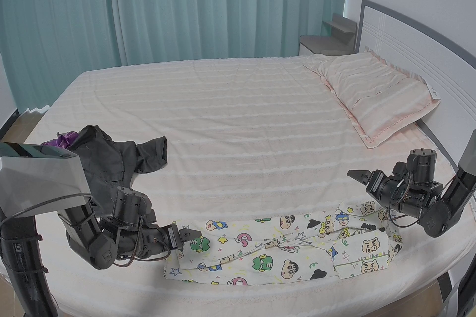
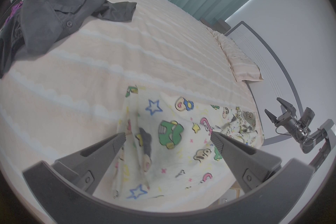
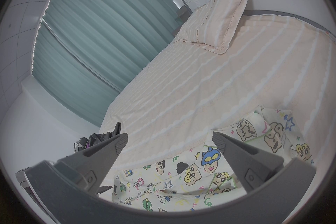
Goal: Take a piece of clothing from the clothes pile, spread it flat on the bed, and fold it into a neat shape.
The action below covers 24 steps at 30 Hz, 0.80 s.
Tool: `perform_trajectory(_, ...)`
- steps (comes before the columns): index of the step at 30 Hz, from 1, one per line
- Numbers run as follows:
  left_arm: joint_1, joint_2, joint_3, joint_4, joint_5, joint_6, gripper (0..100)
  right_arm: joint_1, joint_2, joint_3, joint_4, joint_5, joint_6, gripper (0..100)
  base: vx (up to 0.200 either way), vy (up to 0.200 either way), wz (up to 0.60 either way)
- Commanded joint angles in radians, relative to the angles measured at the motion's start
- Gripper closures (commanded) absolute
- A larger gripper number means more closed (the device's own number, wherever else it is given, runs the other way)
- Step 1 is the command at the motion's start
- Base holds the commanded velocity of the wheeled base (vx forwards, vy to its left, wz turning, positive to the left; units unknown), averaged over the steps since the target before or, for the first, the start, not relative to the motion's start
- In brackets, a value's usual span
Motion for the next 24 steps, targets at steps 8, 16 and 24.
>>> perform_trajectory(8,-0.033,0.046,0.019,-0.086,-0.013,-0.026,0,0.001,-0.001,0.000,0.000,0.000,0.000,0,0.000,0.000,0.00)
perform_trajectory(16,-0.033,0.062,0.034,-0.092,-0.014,-0.024,0,0.001,0.001,0.000,0.000,0.000,0.000,0,0.000,0.000,0.00)
perform_trajectory(24,-0.033,0.068,0.040,-0.095,-0.014,-0.004,0,0.001,0.004,0.000,0.000,0.002,-0.001,0,0.000,0.000,0.00)
